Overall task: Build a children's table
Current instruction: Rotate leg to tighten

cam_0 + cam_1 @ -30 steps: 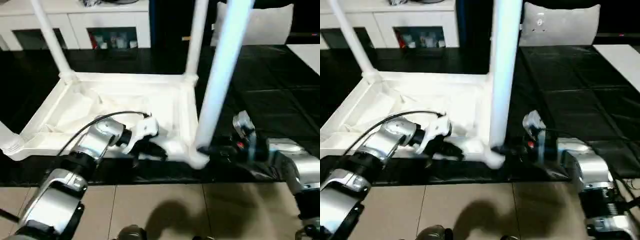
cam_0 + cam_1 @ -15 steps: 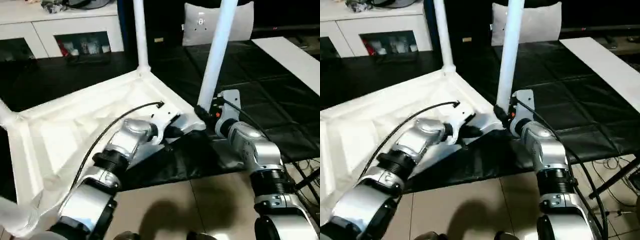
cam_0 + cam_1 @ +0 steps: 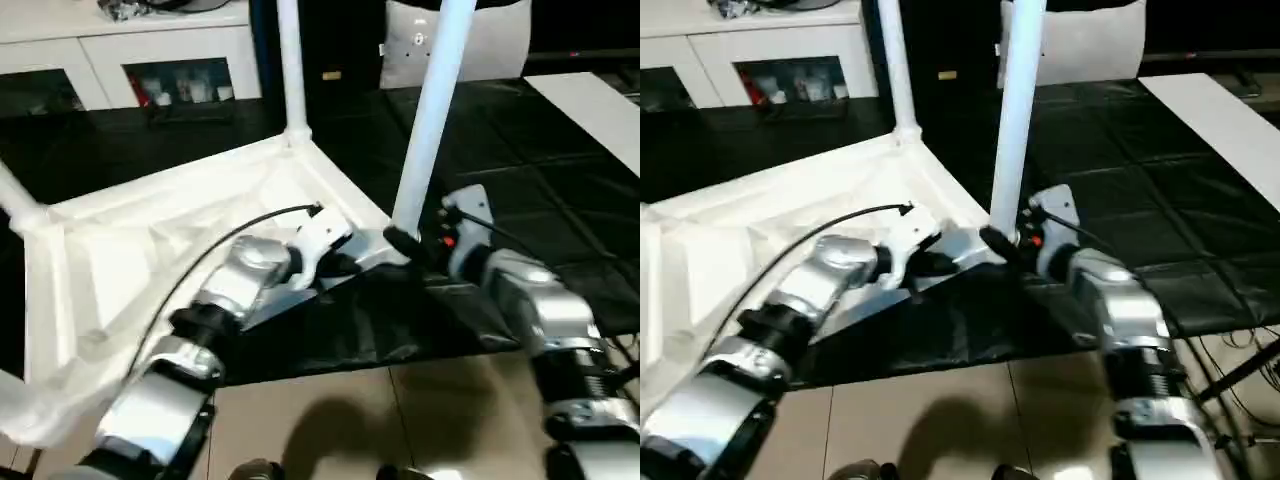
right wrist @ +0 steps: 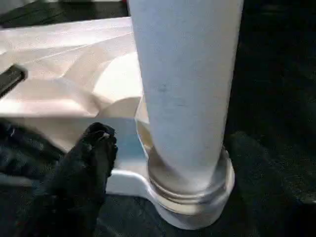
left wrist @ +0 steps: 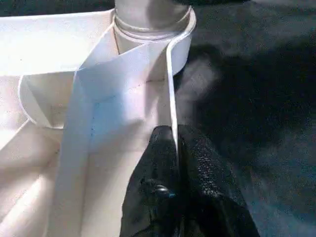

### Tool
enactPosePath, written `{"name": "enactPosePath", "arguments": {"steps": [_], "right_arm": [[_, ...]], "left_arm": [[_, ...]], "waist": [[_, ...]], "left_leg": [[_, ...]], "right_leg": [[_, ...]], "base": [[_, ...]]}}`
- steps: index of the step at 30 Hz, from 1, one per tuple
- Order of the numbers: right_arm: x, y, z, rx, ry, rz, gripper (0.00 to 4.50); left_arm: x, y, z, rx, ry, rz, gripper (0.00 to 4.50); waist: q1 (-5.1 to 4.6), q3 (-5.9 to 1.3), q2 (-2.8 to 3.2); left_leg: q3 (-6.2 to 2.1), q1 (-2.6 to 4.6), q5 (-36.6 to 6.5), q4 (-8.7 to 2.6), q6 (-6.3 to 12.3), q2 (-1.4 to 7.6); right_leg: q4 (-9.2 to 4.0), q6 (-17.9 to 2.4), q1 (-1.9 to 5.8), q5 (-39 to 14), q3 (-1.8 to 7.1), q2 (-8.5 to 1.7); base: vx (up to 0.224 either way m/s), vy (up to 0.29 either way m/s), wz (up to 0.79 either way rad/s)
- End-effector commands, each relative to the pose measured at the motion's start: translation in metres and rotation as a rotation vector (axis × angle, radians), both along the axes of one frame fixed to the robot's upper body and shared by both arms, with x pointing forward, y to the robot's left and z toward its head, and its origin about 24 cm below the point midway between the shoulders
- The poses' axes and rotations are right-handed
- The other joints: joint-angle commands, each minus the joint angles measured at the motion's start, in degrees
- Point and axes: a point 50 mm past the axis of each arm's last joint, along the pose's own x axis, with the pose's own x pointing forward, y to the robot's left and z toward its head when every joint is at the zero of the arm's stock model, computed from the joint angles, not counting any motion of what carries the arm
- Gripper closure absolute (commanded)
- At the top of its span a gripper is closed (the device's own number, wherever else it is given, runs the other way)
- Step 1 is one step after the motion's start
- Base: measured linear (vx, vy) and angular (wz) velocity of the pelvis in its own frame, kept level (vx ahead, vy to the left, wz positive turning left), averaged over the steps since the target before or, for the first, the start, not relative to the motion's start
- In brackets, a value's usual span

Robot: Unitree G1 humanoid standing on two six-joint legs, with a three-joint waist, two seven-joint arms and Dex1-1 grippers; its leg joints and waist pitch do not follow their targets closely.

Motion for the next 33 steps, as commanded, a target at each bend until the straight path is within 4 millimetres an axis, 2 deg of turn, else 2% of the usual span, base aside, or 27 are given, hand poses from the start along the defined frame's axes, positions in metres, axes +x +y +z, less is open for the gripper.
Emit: {"name": "enactPosePath", "arguments": {"steps": [1, 6, 7, 10, 14, 16, 21, 27, 28, 33], "right_arm": [[-0.003, 0.000, 0.007, 0.020, -0.029, 0.087, 0.29], [-0.012, -0.012, 0.010, -0.039, -0.020, 0.252, 0.22], [-0.016, -0.014, 0.011, -0.041, -0.015, 0.326, 0.47], [-0.022, -0.012, 0.011, -0.023, 0.002, 0.422, 0.60], [-0.030, -0.008, 0.008, 0.000, 0.046, 0.532, 1.02], [-0.032, -0.008, 0.007, -0.007, 0.041, 0.562, 1.20], [-0.038, -0.007, 0.007, 0.031, 0.078, 0.627, 1.56], [-0.042, -0.004, 0.006, 0.053, 0.110, 0.663, 1.95], [-0.043, -0.003, 0.005, 0.060, 0.120, 0.671, 2.17], [-0.046, 0.002, 0.005, 0.090, 0.136, 0.681, 2.33]], "left_arm": [[-0.006, 0.001, -0.002, 0.019, 0.008, -0.087, 4.50], [-0.011, 0.012, -0.001, 0.043, 0.002, -0.223, 4.50], [-0.013, 0.017, 0.000, 0.064, 0.001, -0.286, 4.50], [-0.018, 0.024, -0.001, 0.095, 0.022, -0.378, 4.50], [-0.022, 0.028, 0.000, 0.095, 0.039, -0.443, 4.50], [-0.024, 0.031, 0.000, 0.104, 0.063, -0.474, 4.50], [-0.025, 0.037, 0.001, 0.110, 0.085, -0.496, 4.50], [-0.025, 0.036, 0.001, 0.092, 0.087, -0.497, 4.50], [-0.025, 0.036, 0.001, 0.086, 0.092, -0.496, 4.50], [-0.023, 0.033, 0.001, 0.062, 0.106, -0.447, 4.50]], "waist": [[0.39, -4.77, -0.51], [1.06, -4.71, -0.49], [1.19, -4.74, -0.74], [1.65, -4.75, -0.52], [2.11, -4.82, -0.48], [2.67, -4.82, -0.56], [2.78, -4.66, -0.71], [2.87, -4.77, -0.79], [2.87, -4.75, -0.77], [2.97, -4.65, -0.88]], "left_leg": [[-0.92, 0.83, -14.5, -3.64, 4.75, 2.99], [-0.86, 1.10, -16.1, -3.71, 4.27, 3.19], [-0.88, 1.07, -16.2, -3.73, 4.38, 3.21], [-0.92, 1.09, -16.1, -3.77, 4.23, 3.39], [-0.89, 1.31, -16.2, -3.81, 4.12, 3.63], [-0.85, 1.32, -15.9, -3.83, 3.99, 3.64], [-0.92, 1.17, -16.6, -3.91, 3.61, 3.54], [-0.90, 1.20, -15.1, -3.86, 3.69, 3.59], [-0.90, 1.23, -15.2, -3.86, 3.64, 3.61], [-0.87, 1.28, -15.2, -3.90, 3.62, 3.60]], "right_leg": [[-3.77, -10.7, 3.57, -19.0, 2.85, -4.00], [-3.88, -10.7, 3.40, -20.8, 2.93, -4.09], [-3.90, -10.6, 3.44, -21.0, 2.92, -4.11], [-3.73, -11.0, 3.27, -21.1, 3.04, -4.26], [-3.61, -11.7, 3.10, -20.3, 3.18, -4.25], [-3.54, -11.8, 3.11, -20.4, 3.27, -4.37], [-3.60, -11.3, 3.27, -22.2, 3.26, -4.46], [-3.63, -10.9, 3.14, -22.3, 3.31, -4.46], [-3.62, -11.0, 3.09, -22.1, 3.28, -4.41], [-3.67, -10.8, 3.09, -22.6, 3.33, -4.40]], "base": [[0.000, 0.000, 0.00], [0.000, 0.000, 0.00], [0.000, 0.000, 0.00], [0.000, 0.000, 0.00], [0.000, 0.000, 0.00], [0.000, 0.000, 0.00], [0.000, 0.000, 0.00], [0.000, 0.000, 0.00], [0.000, 0.000, 0.00], [0.000, 0.000, 0.00]]}}
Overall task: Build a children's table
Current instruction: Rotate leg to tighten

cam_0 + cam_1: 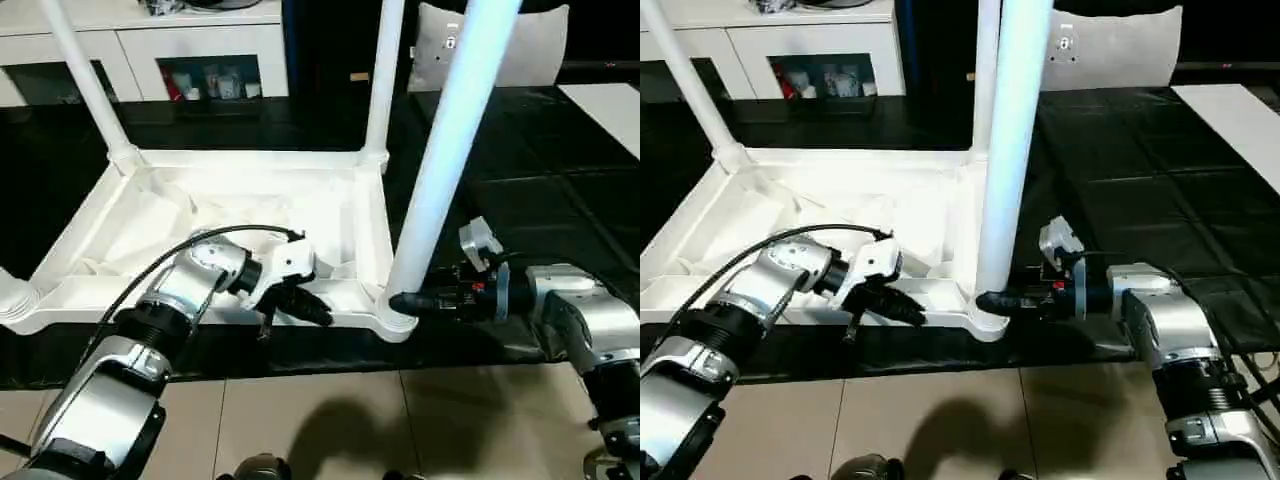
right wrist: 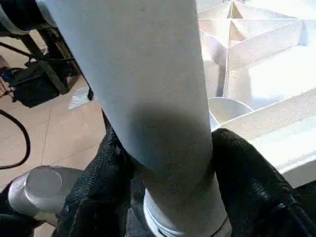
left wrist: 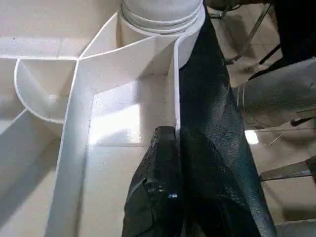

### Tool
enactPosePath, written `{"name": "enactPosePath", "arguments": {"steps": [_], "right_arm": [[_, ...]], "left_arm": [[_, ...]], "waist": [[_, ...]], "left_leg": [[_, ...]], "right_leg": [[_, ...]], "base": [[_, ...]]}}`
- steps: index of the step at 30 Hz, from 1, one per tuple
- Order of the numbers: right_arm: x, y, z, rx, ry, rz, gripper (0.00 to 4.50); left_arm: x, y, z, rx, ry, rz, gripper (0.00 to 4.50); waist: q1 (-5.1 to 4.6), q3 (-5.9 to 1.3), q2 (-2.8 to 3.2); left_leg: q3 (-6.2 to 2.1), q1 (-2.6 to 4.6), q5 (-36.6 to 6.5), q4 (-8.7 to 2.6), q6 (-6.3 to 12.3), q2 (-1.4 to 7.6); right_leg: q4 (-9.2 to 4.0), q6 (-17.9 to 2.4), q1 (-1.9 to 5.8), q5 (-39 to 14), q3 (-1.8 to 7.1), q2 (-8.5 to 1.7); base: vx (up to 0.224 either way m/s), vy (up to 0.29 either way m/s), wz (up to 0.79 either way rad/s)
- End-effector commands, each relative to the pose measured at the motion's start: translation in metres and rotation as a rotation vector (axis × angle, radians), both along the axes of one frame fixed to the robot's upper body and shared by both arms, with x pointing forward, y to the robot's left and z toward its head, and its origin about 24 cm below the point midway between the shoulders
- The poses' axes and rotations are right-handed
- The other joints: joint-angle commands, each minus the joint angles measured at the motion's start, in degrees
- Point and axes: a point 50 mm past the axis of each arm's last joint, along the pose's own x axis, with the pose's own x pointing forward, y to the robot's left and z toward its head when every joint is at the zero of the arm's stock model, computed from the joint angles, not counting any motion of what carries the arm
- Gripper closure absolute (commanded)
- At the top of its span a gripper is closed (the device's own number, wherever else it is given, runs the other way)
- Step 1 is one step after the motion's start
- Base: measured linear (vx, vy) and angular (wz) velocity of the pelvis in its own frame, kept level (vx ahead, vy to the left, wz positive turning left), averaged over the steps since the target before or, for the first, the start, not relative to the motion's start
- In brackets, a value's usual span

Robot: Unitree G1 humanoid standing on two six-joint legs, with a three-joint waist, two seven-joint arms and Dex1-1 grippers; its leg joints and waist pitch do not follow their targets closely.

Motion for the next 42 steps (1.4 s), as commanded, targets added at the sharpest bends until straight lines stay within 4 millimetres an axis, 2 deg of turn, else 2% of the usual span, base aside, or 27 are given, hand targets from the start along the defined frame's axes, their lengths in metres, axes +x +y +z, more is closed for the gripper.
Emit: {"name": "enactPosePath", "arguments": {"steps": [1, 3, 5, 7, 8, 9, 10, 11, 12, 13, 14, 15, 16, 17, 18, 20, 22, 24, 25, 30, 31, 33, 34, 37, 41, 42], "right_arm": [[-0.005, 0.015, 0.001, 0.052, 0.030, 0.026, 2.36], [-0.002, 0.020, -0.001, 0.044, 0.030, -0.032, 2.40], [0.006, 0.028, -0.006, 0.004, 0.019, -0.153, 2.41], [0.013, 0.033, -0.009, -0.022, 0.018, -0.243, 2.42], [0.023, 0.038, -0.012, -0.036, 0.041, -0.394, 2.43], [0.024, 0.038, -0.013, -0.040, 0.046, -0.422, 2.46], [0.033, 0.041, -0.018, -0.066, 0.066, -0.559, 2.46], [0.038, 0.043, -0.021, -0.080, 0.072, -0.651, 2.46], [0.042, 0.044, -0.022, -0.085, 0.074, -0.707, 2.46], [0.046, 0.046, -0.025, -0.092, 0.076, -0.777, 2.46], [0.052, 0.051, -0.025, -0.060, 0.057, -0.855, 2.46], [0.054, 0.055, -0.024, -0.034, 0.044, -0.886, 2.46], [0.056, 0.062, -0.023, -0.009, 0.030, -0.908, 2.46], [0.056, 0.065, -0.023, -0.004, 0.026, -0.904, 2.46], [0.056, 0.067, -0.024, -0.007, 0.019, -0.894, 2.46], [0.056, 0.068, -0.023, -0.024, -0.001, -0.888, 1.93], [0.056, 0.069, -0.021, -0.006, -0.008, -0.886, 1.77], [0.055, 0.069, -0.019, 0.009, -0.025, -0.866, 1.70], [0.053, 0.069, -0.018, 0.012, -0.044, -0.836, 1.47], [0.047, 0.058, -0.016, 0.012, -0.099, -0.744, 1.14], [0.045, 0.052, -0.015, 0.006, -0.102, -0.708, 0.92], [0.043, 0.046, -0.013, -0.014, -0.132, -0.660, 0.86], [0.041, 0.041, -0.012, -0.028, -0.145, -0.618, 0.66], [0.035, 0.031, -0.010, -0.040, -0.142, -0.522, 0.66], [0.027, 0.019, -0.009, -0.074, -0.148, -0.368, 0.66], [0.026, 0.018, -0.008, -0.075, -0.147, -0.357, 0.66]], "left_arm": [[0.005, -0.008, 0.000, -0.021, -0.006, 0.091, 4.50], [0.008, -0.012, 0.001, -0.041, -0.005, 0.155, 4.50], [0.015, -0.020, 0.002, -0.065, -0.007, 0.266, 4.50], [0.018, -0.024, 0.002, -0.078, -0.006, 0.327, 4.50], [0.024, -0.031, 0.004, -0.098, -0.019, 0.436, 4.50], [0.024, -0.033, 0.004, -0.102, -0.018, 0.456, 4.50], [0.029, -0.039, 0.005, -0.114, -0.015, 0.551, 4.50], [0.030, -0.044, 0.005, -0.123, -0.011, 0.598, 4.50], [0.031, -0.047, 0.005, -0.131, -0.009, 0.619, 4.50], [0.031, -0.051, 0.006, -0.140, -0.005, 0.644, 4.50], [0.031, -0.059, 0.008, -0.170, -0.001, 0.668, 4.50], [0.031, -0.065, 0.009, -0.187, 0.000, 0.673, 4.50], [0.030, -0.070, 0.010, -0.197, -0.013, 0.691, 4.50], [0.031, -0.072, 0.010, -0.195, -0.027, 0.697, 4.50], [0.030, -0.073, 0.010, -0.195, -0.032, 0.696, 4.50], [0.028, -0.075, 0.010, -0.197, -0.035, 0.690, 4.50], [0.027, -0.076, 0.009, -0.188, -0.041, 0.686, 4.50], [0.025, -0.074, 0.008, -0.186, -0.045, 0.672, 4.50], [0.024, -0.073, 0.008, -0.184, -0.044, 0.663, 4.50], [0.022, -0.062, 0.007, -0.187, -0.089, 0.594, 4.50], [0.021, -0.057, 0.005, -0.172, -0.089, 0.578, 4.50], [0.019, -0.052, 0.003, -0.161, -0.104, 0.527, 4.50], [0.017, -0.048, 0.001, -0.148, -0.106, 0.490, 4.50], [0.011, -0.041, 0.000, -0.130, -0.103, 0.386, 4.50], [0.003, -0.033, -0.003, -0.081, -0.103, 0.240, 4.50], [0.003, -0.032, -0.003, -0.076, -0.105, 0.231, 4.50]], "waist": [[-0.19, -4.63, -0.85], [-0.32, -4.42, -0.91], [-0.62, -4.23, -0.86], [-1.41, -3.70, -0.97], [-1.65, -3.66, -1.17], [-2.40, -3.49, -0.98], [-3.19, -3.39, -1.02], [-3.44, -3.40, -1.00], [-4.15, -3.32, -0.84], [-4.92, -3.31, -0.82], [-5.10, -3.19, -0.48], [-5.92, -3.39, -0.43], [-6.32, -3.45, -0.57], [-6.38, -3.58, -0.48], [-6.56, -3.90, -0.60], [-6.34, -3.86, -0.99], [-6.00, -4.00, -1.21], [-5.90, -3.93, -1.22], [-5.70, -3.98, -1.25], [-5.23, -3.89, -1.43], [-5.09, -3.92, -1.45], [-4.86, -4.04, -1.42], [-4.80, -4.06, -1.39], [-4.45, -4.05, -1.35], [-4.02, -4.02, -1.11], [-3.71, -3.93, -1.09]], "left_leg": [[-0.96, 1.28, -15.0, -4.01, 3.57, 3.65], [-0.97, 1.20, -15.4, -4.10, 3.35, 3.56], [-1.10, 1.48, -17.0, -4.15, 1.92, 3.50], [-1.39, 1.69, -20.2, -4.21, 0.73, 2.93], [-1.46, 1.75, -20.8, -4.20, 0.60, 2.84], [-1.58, 2.00, -22.5, -4.21, -0.05, 2.77], [-1.77, 2.00, -23.9, -4.05, -0.58, 2.59], [-1.87, 2.15, -24.5, -3.99, -0.60, 2.39], [-1.91, 2.35, -25.5, -3.89, -0.71, 2.33], [-2.17, 2.07, -26.3, -3.94, -0.54, 2.30], [-2.21, 2.16, -26.8, -4.08, -0.41, 2.35], [-2.24, 2.13, -27.8, -4.18, 0.03, 2.43], [-2.34, 1.88, -27.7, -4.43, 0.50, 2.58], [-2.29, 1.93, -27.4, -4.56, 0.72, 2.65], [-2.20, 1.53, -25.4, -4.73, 1.46, 2.69], [-1.68, 1.12, -21.4, -4.82, 2.73, 2.70], [-1.31, 0.80, -18.0, -4.63, 3.82, 2.52], [-1.12, 0.69, -16.3, -4.55, 4.62, 2.54], [-0.99, 0.76, -15.5, -4.46, 5.05, 2.59], [-0.83, 0.58, -13.6, -4.26, 6.02, 2.43], [-0.81, 0.59, -13.0, -4.26, 6.34, 2.50], [-0.82, 0.51, -11.8, -4.19, 6.79, 2.62], [-0.74, 0.58, -11.3, -4.12, 6.93, 2.69], [-0.83, 0.35, -10.5, -4.03, 7.52, 2.78], [-0.73, 0.51, -11.6, -4.09, 7.29, 3.10], [-0.61, 0.78, -12.4, -4.12, 6.94, 3.24]], "right_leg": [[-3.73, -10.7, 3.06, -22.8, 3.20, -4.41], [-3.89, -10.4, 3.00, -24.3, 3.12, -4.37], [-4.15, -9.7, 2.66, -27.1, 2.98, -4.41], [-5.26, -6.6, 2.57, -34.4, 2.34, -4.46], [-5.49, -5.8, 2.57, -35.5, 2.20, -4.46], [-5.70, -5.3, 2.25, -36.7, 1.95, -4.29], [-5.97, -4.4, 2.27, -38.1, 1.57, -4.29], [-6.30, -3.7, 2.25, -39.0, 1.23, -4.27], [-6.70, -2.8, 2.10, -39.9, 0.89, -4.28], [-7.04, -1.8, 2.46, -40.0, 0.40, -4.22], [-7.31, -1.4, 2.45, -39.8, 0.25, -4.21], [-7.44, -1.2, 2.57, -38.5, 0.08, -4.23], [-7.37, -1.3, 2.79, -36.5, 0.08, -4.19], [-7.31, -1.7, 2.75, -35.1, 0.30, -4.15], [-6.81, -3.0, 3.08, -31.4, 0.77, -4.30], [-6.01, -6.1, 2.90, -25.8, 1.71, -4.26], [-5.41, -7.9, 3.07, -23.1, 2.24, -4.34], [-5.12, -8.9, 3.09, -22.1, 2.50, -4.27], [-5.00, -9.2, 3.12, -21.5, 2.58, -4.30], [-4.84, -8.6, 3.20, -22.3, 2.70, -4.12], [-4.71, -8.8, 3.29, -21.7, 2.72, -4.05], [-4.39, -9.2, 3.31, -19.9, 2.77, -3.97], [-4.26, -9.8, 3.18, -18.9, 2.86, -4.00], [-3.92, -10.5, 3.41, -17.8, 2.79, -3.91], [-3.77, -11.2, 3.12, -17.7, 2.79, -3.80], [-3.92, -11.1, 2.97, -18.6, 2.92, -3.83]], "base": [[0.000, 0.000, 0.00], [0.000, 0.000, 0.00], [0.000, 0.000, 0.00], [0.000, 0.000, 0.00], [0.000, 0.000, 0.00], [0.000, 0.000, 0.00], [0.000, 0.000, 0.00], [0.000, 0.000, 0.00], [0.000, 0.000, 0.00], [0.000, 0.000, 0.00], [0.000, 0.000, 0.00], [0.000, 0.000, 0.00], [0.000, 0.000, 0.00], [0.000, 0.000, 0.00], [0.000, 0.000, 0.00], [0.000, 0.000, 0.00], [0.000, 0.000, 0.00], [0.000, 0.000, 0.00], [0.000, 0.000, 0.00], [0.000, 0.000, 0.00], [0.000, 0.000, 0.00], [0.000, 0.000, 0.00], [0.000, 0.000, 0.00], [0.000, 0.000, 0.00], [0.000, 0.000, 0.00], [0.000, 0.000, 0.00]]}}
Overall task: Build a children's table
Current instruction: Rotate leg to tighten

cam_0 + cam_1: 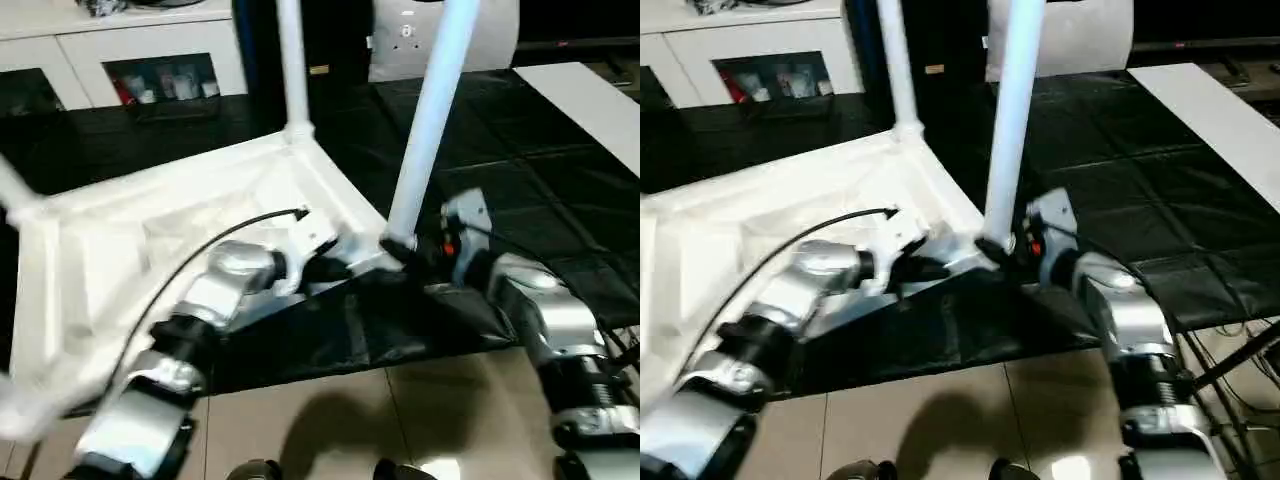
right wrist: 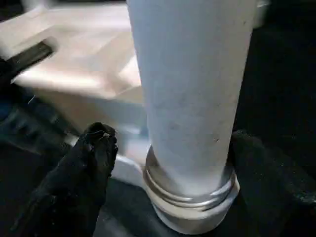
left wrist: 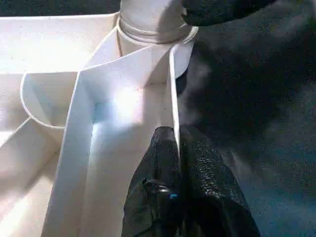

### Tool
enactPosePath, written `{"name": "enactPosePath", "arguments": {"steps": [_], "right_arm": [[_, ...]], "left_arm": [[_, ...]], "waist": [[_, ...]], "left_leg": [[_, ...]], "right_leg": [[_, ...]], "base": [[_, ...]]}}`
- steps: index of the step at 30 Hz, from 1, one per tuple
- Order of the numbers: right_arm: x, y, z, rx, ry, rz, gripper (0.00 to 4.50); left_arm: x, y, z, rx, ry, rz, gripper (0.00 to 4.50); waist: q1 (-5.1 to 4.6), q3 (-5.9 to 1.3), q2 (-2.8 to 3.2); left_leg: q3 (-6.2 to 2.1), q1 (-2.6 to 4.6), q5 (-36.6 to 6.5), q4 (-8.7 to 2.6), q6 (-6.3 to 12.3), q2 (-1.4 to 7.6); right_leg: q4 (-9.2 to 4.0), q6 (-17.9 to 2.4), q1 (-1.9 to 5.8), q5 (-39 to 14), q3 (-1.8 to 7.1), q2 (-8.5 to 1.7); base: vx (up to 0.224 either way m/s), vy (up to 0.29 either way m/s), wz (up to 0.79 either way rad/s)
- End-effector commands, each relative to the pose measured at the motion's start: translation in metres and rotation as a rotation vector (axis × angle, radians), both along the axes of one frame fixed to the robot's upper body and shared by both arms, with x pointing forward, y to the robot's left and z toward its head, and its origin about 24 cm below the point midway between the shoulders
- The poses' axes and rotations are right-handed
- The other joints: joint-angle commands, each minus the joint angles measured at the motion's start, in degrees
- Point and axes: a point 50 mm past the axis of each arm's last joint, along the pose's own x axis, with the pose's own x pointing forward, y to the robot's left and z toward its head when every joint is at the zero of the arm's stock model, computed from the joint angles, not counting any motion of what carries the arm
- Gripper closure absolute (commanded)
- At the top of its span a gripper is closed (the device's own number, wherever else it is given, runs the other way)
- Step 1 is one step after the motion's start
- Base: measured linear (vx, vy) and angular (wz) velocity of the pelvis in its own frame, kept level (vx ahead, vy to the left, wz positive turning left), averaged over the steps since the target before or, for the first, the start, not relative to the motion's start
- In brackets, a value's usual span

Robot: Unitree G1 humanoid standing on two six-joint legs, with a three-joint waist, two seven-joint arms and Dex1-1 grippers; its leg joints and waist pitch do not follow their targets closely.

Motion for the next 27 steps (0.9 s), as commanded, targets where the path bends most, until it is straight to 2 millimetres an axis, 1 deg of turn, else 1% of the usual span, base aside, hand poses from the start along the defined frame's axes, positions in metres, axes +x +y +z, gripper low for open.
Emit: {"name": "enactPosePath", "arguments": {"steps": [1, 2, 3, 4, 5, 6, 7, 8, 9, 10, 11, 12, 13, 15, 16, 17, 19, 21, 22, 25, 27], "right_arm": [[-0.007, 0.004, 0.002, -0.005, 0.003, 0.148, 0.66], [-0.007, 0.004, 0.002, -0.006, 0.004, 0.152, 0.66], [-0.008, 0.001, 0.003, -0.002, 0.010, 0.177, 0.82], [-0.009, 0.000, 0.004, 0.001, 0.012, 0.197, 0.82], [-0.009, 0.000, 0.005, 0.004, 0.014, 0.213, 0.91], [-0.011, -0.001, 0.006, 0.008, 0.025, 0.246, 0.91], [-0.017, -0.003, 0.007, 0.014, 0.063, 0.327, 1.10], [-0.021, -0.003, 0.006, 0.013, 0.088, 0.369, 1.19], [-0.022, -0.004, 0.006, 0.013, 0.097, 0.382, 1.28], [-0.027, -0.004, 0.005, 0.012, 0.138, 0.440, 1.38], [-0.029, -0.004, 0.004, 0.012, 0.153, 0.459, 1.38], [-0.029, -0.004, 0.004, 0.012, 0.153, 0.459, 1.54], [-0.032, -0.004, 0.003, 0.011, 0.171, 0.489, 1.63], [-0.033, -0.004, 0.002, 0.012, 0.179, 0.501, 1.78], [-0.033, -0.004, 0.002, 0.014, 0.180, 0.505, 1.92], [-0.033, -0.004, 0.002, 0.016, 0.181, 0.510, 1.92], [-0.034, -0.003, 0.002, 0.024, 0.187, 0.522, 2.16], [-0.036, -0.003, 0.002, 0.032, 0.203, 0.545, 2.22], [-0.037, -0.002, 0.002, 0.034, 0.209, 0.552, 2.29], [-0.039, -0.002, 0.002, 0.039, 0.217, 0.561, 2.36], [-0.043, 0.001, 0.000, 0.072, 0.225, 0.565, 2.38]], "left_arm": [[-0.010, -0.005, -0.003, 0.062, -0.005, -0.170, 4.50], [-0.010, -0.004, -0.003, 0.066, -0.005, -0.175, 4.50], [-0.011, -0.002, -0.003, 0.081, -0.004, -0.205, 4.50], [-0.011, 0.000, -0.003, 0.090, -0.004, -0.223, 4.50], [-0.012, 0.001, -0.003, 0.095, -0.004, -0.235, 4.50], [-0.012, 0.003, -0.003, 0.108, -0.005, -0.250, 4.50], [-0.013, 0.007, -0.002, 0.128, 0.001, -0.285, 4.50], [-0.013, 0.009, -0.002, 0.134, 0.008, -0.302, 4.50], [-0.014, 0.010, -0.002, 0.136, 0.010, -0.308, 4.50], [-0.015, 0.013, -0.001, 0.145, 0.021, -0.337, 4.50], [-0.016, 0.015, -0.001, 0.149, 0.025, -0.349, 4.50], [-0.016, 0.015, -0.001, 0.149, 0.025, -0.349, 4.50], [-0.016, 0.017, 0.000, 0.152, 0.028, -0.364, 4.50], [-0.017, 0.019, 0.000, 0.155, 0.033, -0.373, 4.50], [-0.017, 0.019, 0.000, 0.157, 0.035, -0.375, 4.50], [-0.017, 0.020, 0.000, 0.158, 0.035, -0.378, 4.50], [-0.018, 0.020, -0.001, 0.155, 0.037, -0.380, 4.50], [-0.018, 0.020, -0.001, 0.144, 0.044, -0.382, 4.50], [-0.019, 0.020, -0.001, 0.139, 0.047, -0.382, 4.50], [-0.019, 0.019, -0.002, 0.123, 0.055, -0.378, 4.50], [-0.018, 0.015, -0.002, 0.086, 0.067, -0.339, 4.50]], "waist": [[0.43, -4.11, -0.79], [0.51, -4.07, -0.92], [0.76, -3.95, -0.89], [0.88, -4.03, -0.87], [1.05, -4.03, -0.99], [1.28, -4.05, -0.95], [1.49, -4.07, -0.96], [1.63, -4.11, -1.11], [1.71, -4.14, -1.11], [1.86, -4.09, -1.11], [1.84, -4.09, -1.28], [1.84, -4.09, -1.28], [1.89, -4.03, -1.21], [1.91, -3.97, -1.30], [1.89, -3.96, -1.26], [1.88, -3.96, -1.27], [1.82, -3.96, -1.31], [1.83, -3.99, -1.33], [1.86, -4.14, -1.45], [1.91, -4.14, -1.41], [2.02, -4.23, -1.52]], "left_leg": [[-0.79, 1.06, -12.7, -3.38, 6.42, 3.34], [-0.72, 1.12, -12.8, -3.41, 6.26, 3.40], [-0.78, 1.11, -13.4, -3.50, 5.95, 3.44], [-0.79, 1.14, -13.5, -3.49, 5.81, 3.48], [-0.76, 1.15, -13.2, -3.52, 5.55, 3.56], [-0.80, 1.13, -13.2, -3.52, 5.52, 3.54], [-0.78, 1.21, -13.4, -3.50, 5.56, 3.53], [-0.79, 1.18, -13.1, -3.53, 5.62, 3.58], [-0.78, 1.17, -12.9, -3.47, 5.79, 3.54], [-0.80, 1.09, -12.7, -3.49, 5.94, 3.58], [-0.80, 0.99, -12.7, -3.48, 5.91, 3.51], [-0.80, 0.99, -12.7, -3.48, 5.91, 3.51], [-0.83, 1.02, -13.2, -3.48, 5.51, 3.50], [-0.85, 1.06, -13.7, -3.51, 5.02, 3.43], [-0.86, 1.10, -13.9, -3.56, 4.86, 3.46], [-0.88, 1.14, -14.2, -3.58, 4.59, 3.49], [-0.95, 1.17, -14.6, -3.61, 4.17, 3.51], [-0.94, 1.21, -14.4, -3.62, 4.17, 3.52], [-0.92, 1.18, -13.8, -3.55, 4.29, 3.55], [-0.86, 1.14, -13.5, -3.48, 4.49, 3.49], [-0.79, 1.10, -12.9, -3.41, 4.67, 3.47]], "right_leg": [[-3.28, -11.0, 3.45, -19.2, 3.06, -3.93], [-3.32, -11.0, 3.37, -19.2, 3.14, -3.93], [-3.34, -11.1, 3.38, -19.8, 3.19, -4.01], [-3.34, -11.0, 3.44, -19.9, 3.22, -4.09], [-3.22, -11.2, 3.38, -19.5, 3.34, -4.11], [-3.17, -11.4, 3.43, -19.4, 3.32, -4.11], [-3.14, -11.5, 3.44, -19.4, 3.31, -4.10], [-3.05, -11.5, 3.51, -19.1, 3.34, -4.08], [-3.03, -11.6, 3.57, -18.9, 3.38, -4.13], [-2.96, -11.6, 3.57, -18.8, 3.44, -4.16], [-2.97, -11.6, 3.62, -19.3, 3.41, -4.25], [-2.97, -11.6, 3.62, -19.3, 3.41, -4.25], [-3.09, -11.4, 3.50, -20.8, 3.41, -4.34], [-3.29, -10.9, 3.48, -22.7, 3.39, -4.38], [-3.36, -10.7, 3.46, -23.3, 3.38, -4.35], [-3.42, -10.4, 3.40, -24.0, 3.38, -4.35], [-3.54, -10.0, 3.36, -25.0, 3.36, -4.34], [-3.47, -10.1, 3.34, -24.6, 3.38, -4.25], [-3.33, -10.2, 3.40, -23.7, 3.43, -4.27], [-3.30, -10.4, 3.38, -23.2, 3.44, -4.32], [-3.22, -10.6, 3.42, -22.9, 3.43, -4.29]], "base": [[0.000, 0.000, 0.00], [0.000, 0.000, 0.00], [0.000, 0.000, 0.00], [0.000, 0.000, 0.00], [0.000, 0.000, 0.00], [0.000, 0.000, 0.00], [0.000, 0.000, 0.00], [0.000, 0.000, 0.00], [0.000, 0.000, 0.00], [0.000, 0.000, 0.00], [0.000, 0.000, 0.00], [0.000, 0.000, 0.00], [0.000, 0.000, 0.00], [0.000, 0.000, 0.00], [0.000, 0.000, 0.00], [0.000, 0.000, 0.00], [0.000, 0.000, 0.00], [0.000, 0.000, 0.00], [0.000, 0.000, 0.00], [0.000, 0.000, 0.00], [0.000, 0.000, 0.00]]}}
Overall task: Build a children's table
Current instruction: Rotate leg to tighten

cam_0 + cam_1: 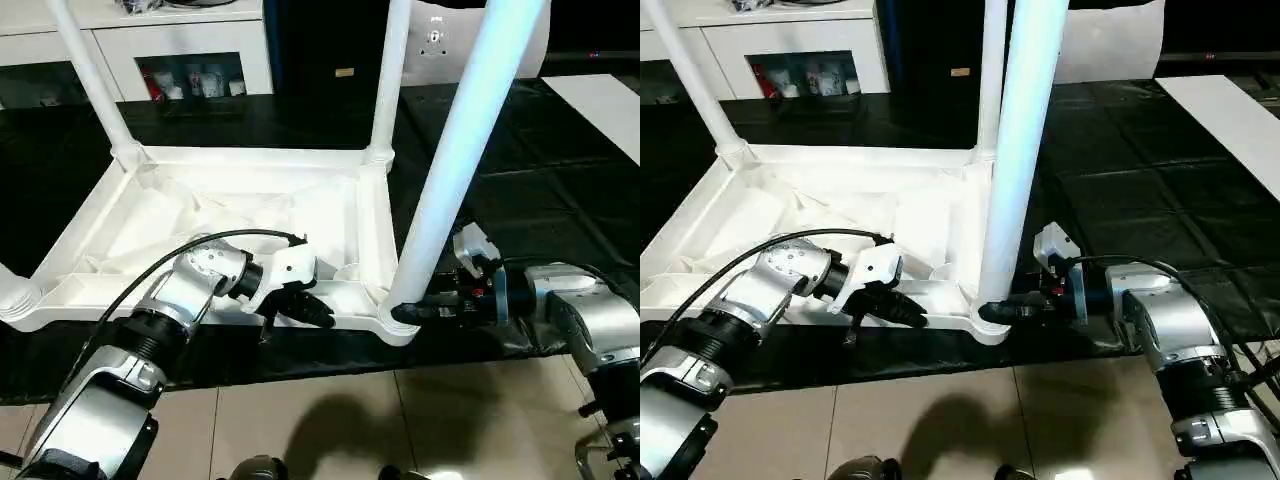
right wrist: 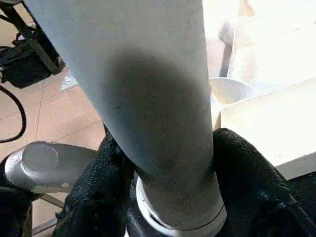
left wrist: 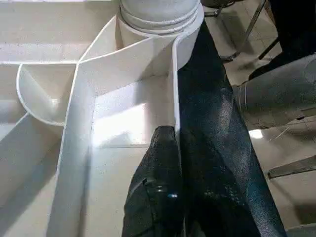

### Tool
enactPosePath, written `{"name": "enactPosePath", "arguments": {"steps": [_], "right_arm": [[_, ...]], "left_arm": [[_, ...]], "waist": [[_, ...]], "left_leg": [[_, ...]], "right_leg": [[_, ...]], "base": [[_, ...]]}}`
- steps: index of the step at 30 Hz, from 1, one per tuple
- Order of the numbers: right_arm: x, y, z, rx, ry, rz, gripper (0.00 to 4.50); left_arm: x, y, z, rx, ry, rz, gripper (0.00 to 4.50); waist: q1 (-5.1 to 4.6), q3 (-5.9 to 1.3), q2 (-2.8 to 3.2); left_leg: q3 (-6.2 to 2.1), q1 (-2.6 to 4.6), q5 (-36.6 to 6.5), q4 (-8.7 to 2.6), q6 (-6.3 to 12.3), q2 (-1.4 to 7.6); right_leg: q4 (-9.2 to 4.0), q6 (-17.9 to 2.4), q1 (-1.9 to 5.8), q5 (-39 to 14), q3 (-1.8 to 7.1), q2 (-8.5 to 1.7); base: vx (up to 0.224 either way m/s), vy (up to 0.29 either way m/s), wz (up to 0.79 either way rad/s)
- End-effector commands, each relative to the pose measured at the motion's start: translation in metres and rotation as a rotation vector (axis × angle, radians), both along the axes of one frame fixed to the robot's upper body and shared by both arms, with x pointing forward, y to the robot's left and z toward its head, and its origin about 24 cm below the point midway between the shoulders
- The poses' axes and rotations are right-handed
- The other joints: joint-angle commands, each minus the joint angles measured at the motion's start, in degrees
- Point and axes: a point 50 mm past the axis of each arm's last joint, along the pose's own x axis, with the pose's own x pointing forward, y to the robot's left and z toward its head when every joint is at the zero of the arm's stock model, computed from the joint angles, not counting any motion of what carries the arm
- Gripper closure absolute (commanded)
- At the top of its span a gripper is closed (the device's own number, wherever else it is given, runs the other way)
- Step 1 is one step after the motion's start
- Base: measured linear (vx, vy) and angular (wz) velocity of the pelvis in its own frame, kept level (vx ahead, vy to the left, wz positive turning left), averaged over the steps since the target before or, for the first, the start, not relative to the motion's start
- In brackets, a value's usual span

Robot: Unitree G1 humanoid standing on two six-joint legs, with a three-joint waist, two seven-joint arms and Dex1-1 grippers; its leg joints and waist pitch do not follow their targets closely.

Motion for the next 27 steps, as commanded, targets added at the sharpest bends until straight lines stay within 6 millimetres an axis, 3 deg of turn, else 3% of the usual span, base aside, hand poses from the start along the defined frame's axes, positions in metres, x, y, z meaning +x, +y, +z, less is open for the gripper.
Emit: {"name": "enactPosePath", "arguments": {"steps": [1, 3, 5, 6, 8, 9, 10, 12, 14, 15, 16, 17, 18, 19, 20, 21, 22, 24, 27], "right_arm": [[-0.014, 0.013, -0.008, 0.085, 0.081, 0.080, 2.39], [-0.016, 0.015, -0.010, 0.098, 0.078, 0.056, 2.39], [-0.010, 0.019, -0.014, 0.107, 0.053, -0.089, 2.39], [-0.005, 0.021, -0.016, 0.096, 0.035, -0.161, 2.39], [0.005, 0.026, -0.020, 0.074, 0.005, -0.297, 2.40], [0.005, 0.026, -0.020, 0.074, 0.005, -0.297, 2.41], [0.016, 0.031, -0.020, 0.083, 0.000, -0.420, 2.41], [0.027, 0.039, -0.022, 0.072, 0.026, -0.558, 2.42], [0.038, 0.047, -0.027, 0.013, 0.062, -0.722, 2.42], [0.038, 0.047, -0.028, 0.011, 0.064, -0.728, 2.42], [0.047, 0.056, -0.030, 0.001, 0.077, -0.855, 2.42], [0.047, 0.056, -0.030, 0.001, 0.077, -0.855, 2.42], [0.052, 0.068, -0.029, -0.007, 0.028, -0.876, 2.42], [0.052, 0.071, -0.029, -0.010, 0.011, -0.870, 1.89], [0.053, 0.075, -0.028, -0.005, -0.011, -0.861, 1.76], [0.054, 0.078, -0.027, 0.001, -0.019, -0.858, 1.76], [0.053, 0.080, -0.027, 0.007, -0.030, -0.845, 1.76], [0.053, 0.080, -0.025, 0.020, -0.037, -0.840, 1.56], [0.052, 0.078, -0.023, 0.043, -0.028, -0.834, 1.28]], "left_arm": [[-0.002, -0.007, -0.005, -0.027, 0.027, 0.048, 4.50], [0.000, -0.010, -0.004, -0.049, 0.036, 0.086, 4.50], [0.003, -0.018, -0.003, -0.078, 0.050, 0.164, 4.50], [0.005, -0.021, -0.002, -0.090, 0.054, 0.202, 4.50], [0.009, -0.028, -0.001, -0.115, 0.069, 0.280, 4.50], [0.009, -0.028, -0.001, -0.115, 0.069, 0.280, 4.50], [0.014, -0.034, -0.001, -0.126, 0.070, 0.349, 4.50], [0.019, -0.041, 0.000, -0.130, 0.066, 0.438, 4.50], [0.027, -0.050, 0.001, -0.128, 0.050, 0.559, 4.50], [0.027, -0.050, 0.001, -0.128, 0.049, 0.563, 4.50], [0.032, -0.058, 0.003, -0.149, 0.031, 0.649, 4.50], [0.032, -0.058, 0.003, -0.149, 0.031, 0.649, 4.50], [0.034, -0.065, 0.005, -0.155, 0.013, 0.683, 4.50], [0.034, -0.066, 0.005, -0.154, 0.009, 0.684, 4.50], [0.034, -0.068, 0.006, -0.157, 0.001, 0.680, 4.50], [0.033, -0.069, 0.006, -0.159, -0.003, 0.671, 4.50], [0.032, -0.069, 0.006, -0.159, -0.004, 0.654, 4.50], [0.030, -0.068, 0.005, -0.149, -0.012, 0.633, 4.50], [0.029, -0.066, 0.003, -0.140, -0.014, 0.622, 4.50]], "waist": [[0.19, -4.26, -1.37], [0.41, -4.36, -1.34], [0.54, -4.09, -1.30], [0.41, -3.90, -1.06], [-0.29, -3.53, -1.13], [-0.29, -3.53, -1.13], [-1.33, -3.28, -1.16], [-2.53, -3.06, -1.01], [-3.97, -2.82, -0.97], [-4.53, -2.83, -0.64], [-4.99, -2.79, -0.44], [-5.44, -2.57, -0.25], [-6.11, -2.71, -0.34], [-6.24, -2.66, 0.04], [-6.78, -2.62, 0.31], [-6.84, -2.66, 0.23], [-6.98, -2.63, -0.36], [-6.64, -2.67, -0.77], [-6.31, -2.94, -0.70]], "left_leg": [[-0.80, 1.01, -12.4, -3.61, 4.99, 3.59], [-0.83, 1.02, -11.7, -3.63, 5.13, 3.69], [-0.82, 1.10, -12.7, -3.75, 4.79, 3.67], [-0.93, 1.12, -14.1, -3.85, 3.82, 3.45], [-1.17, 1.37, -17.6, -4.00, 1.89, 2.99], [-1.17, 1.37, -17.6, -4.00, 1.89, 2.99], [-1.43, 1.51, -19.9, -4.01, 1.14, 2.72], [-1.86, 1.71, -23.0, -4.04, 0.35, 2.61], [-2.27, 1.45, -25.5, -4.08, -0.63, 2.43], [-2.36, 2.32, -27.4, -3.88, -0.53, 2.36], [-2.38, 2.50, -28.2, -3.80, -0.18, 2.22], [-2.39, 2.52, -29.1, -3.91, -0.14, 2.29], [-2.80, 2.42, -31.0, -4.25, -0.06, 2.65], [-3.00, 2.26, -32.6, -4.56, -0.20, 3.10], [-3.67, 1.98, -37.9, -6.06, -0.87, 4.30], [-3.48, 2.38, -38.6, -6.06, -1.13, 4.10], [-2.96, 3.11, -37.1, -5.20, -1.23, 2.90], [-2.55, 2.55, -30.7, -4.36, 0.16, 1.92], [-2.48, 1.91, -26.0, -4.60, 1.28, 2.31]], "right_leg": [[-3.57, -10.7, 3.33, -22.6, 3.28, -4.37], [-3.42, -10.8, 3.34, -22.1, 3.28, -4.39], [-3.72, -10.5, 3.12, -23.9, 3.25, -4.30], [-4.02, -9.7, 3.03, -26.8, 3.10, -4.37], [-5.04, -6.9, 2.89, -33.4, 2.65, -4.41], [-5.04, -6.9, 2.89, -33.4, 2.65, -4.41], [-5.66, -5.1, 2.80, -36.8, 2.21, -4.32], [-6.14, -3.9, 2.64, -38.9, 1.58, -4.09], [-6.42, -2.7, 2.80, -40.1, 0.84, -3.88], [-7.22, -1.6, 2.54, -41.2, 0.35, -3.95], [-7.78, -0.8, 2.72, -41.4, -0.08, -3.99], [-8.04, -0.8, 2.55, -41.3, -0.35, -3.91], [-8.21, 0.1, 3.35, -40.2, -1.11, -3.64], [-7.78, 0.2, 3.51, -39.0, -1.18, -3.77], [-6.25, -0.6, 4.14, -33.5, -0.41, -3.66], [-6.35, -1.3, 3.73, -32.6, -0.09, -3.72], [-7.29, -2.3, 2.80, -34.8, 0.05, -4.36], [-8.08, -1.9, 3.18, -39.2, -0.09, -5.14], [-7.72, -2.4, 3.52, -36.8, 0.25, -5.07]], "base": [[0.000, 0.000, 0.00], [0.000, 0.000, 0.00], [0.000, 0.000, 0.00], [0.000, 0.000, 0.00], [0.000, 0.000, 0.00], [0.000, 0.000, 0.00], [0.000, 0.000, 0.00], [0.000, 0.000, 0.00], [0.000, 0.000, 0.00], [0.000, 0.000, 0.00], [0.000, 0.000, 0.00], [0.000, 0.000, 0.00], [0.000, 0.000, 0.00], [0.000, 0.000, 0.00], [0.000, 0.000, 0.00], [0.000, 0.000, 0.00], [0.000, 0.000, 0.00], [0.000, 0.000, 0.00], [0.000, 0.000, 0.00]]}}
